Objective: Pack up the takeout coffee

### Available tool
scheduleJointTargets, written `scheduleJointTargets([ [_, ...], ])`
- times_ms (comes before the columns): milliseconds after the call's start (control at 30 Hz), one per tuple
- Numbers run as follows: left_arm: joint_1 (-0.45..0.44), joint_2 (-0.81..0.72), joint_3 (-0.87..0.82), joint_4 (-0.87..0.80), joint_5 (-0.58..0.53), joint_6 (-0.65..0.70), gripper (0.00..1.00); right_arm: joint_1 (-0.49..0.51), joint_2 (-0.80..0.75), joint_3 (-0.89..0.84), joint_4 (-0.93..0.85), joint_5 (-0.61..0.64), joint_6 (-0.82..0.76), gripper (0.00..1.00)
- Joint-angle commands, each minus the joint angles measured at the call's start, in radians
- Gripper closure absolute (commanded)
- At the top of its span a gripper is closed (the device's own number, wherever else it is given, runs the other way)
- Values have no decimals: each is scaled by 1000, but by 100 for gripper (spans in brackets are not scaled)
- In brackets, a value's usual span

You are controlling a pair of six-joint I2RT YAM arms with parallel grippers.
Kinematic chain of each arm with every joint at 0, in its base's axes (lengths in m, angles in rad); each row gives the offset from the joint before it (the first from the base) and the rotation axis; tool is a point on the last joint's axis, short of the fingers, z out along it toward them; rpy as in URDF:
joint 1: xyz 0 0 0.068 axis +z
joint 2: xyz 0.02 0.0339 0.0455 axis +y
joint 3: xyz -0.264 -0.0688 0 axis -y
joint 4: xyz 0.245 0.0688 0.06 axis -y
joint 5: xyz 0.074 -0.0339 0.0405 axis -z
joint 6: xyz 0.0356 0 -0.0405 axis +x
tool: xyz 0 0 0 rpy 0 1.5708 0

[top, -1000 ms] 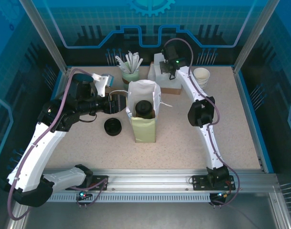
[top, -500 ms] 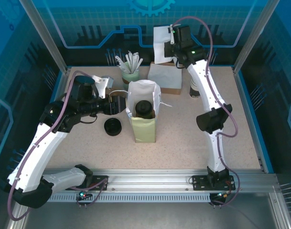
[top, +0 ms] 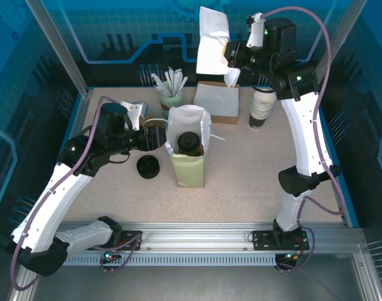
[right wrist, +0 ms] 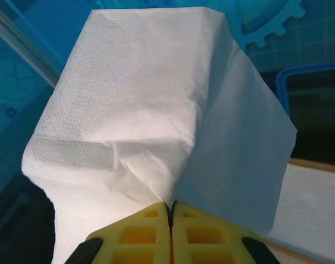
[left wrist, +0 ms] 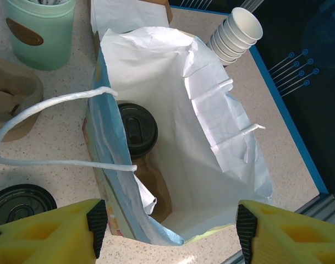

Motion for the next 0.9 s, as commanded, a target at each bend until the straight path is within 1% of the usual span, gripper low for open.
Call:
scheduleJointTargets([
  [0,0,-25,-20,41,-32,-33,34,4,-49,-51,-30,-142,201,98],
  [67,3,-28,-28,42,-55,-46,34,6,-78,-110,15,-228,280,100],
  [167,8,-31,-38,43,-75,-54,34,19,-111,-182,69,-329,381,100],
  [300,12,-39,-61,61,-81,-57,34,69,-154,-237,84,-346,420,100],
  [433,14,-47,-76,79,-82,-58,34,136,-235,-399,176,-314,458,100],
  [567,18,-54,-85,91,-85,-57,34,207,-305,-545,221,-220,456,100],
  [633,19,-58,-89,98,-83,-58,33,234,-349,-648,269,-180,469,100],
  [733,22,-57,-96,105,-79,-57,34,264,-392,-777,319,-113,481,100],
  [867,22,-55,-98,107,-75,-54,33,286,-404,-875,325,-64,474,100],
])
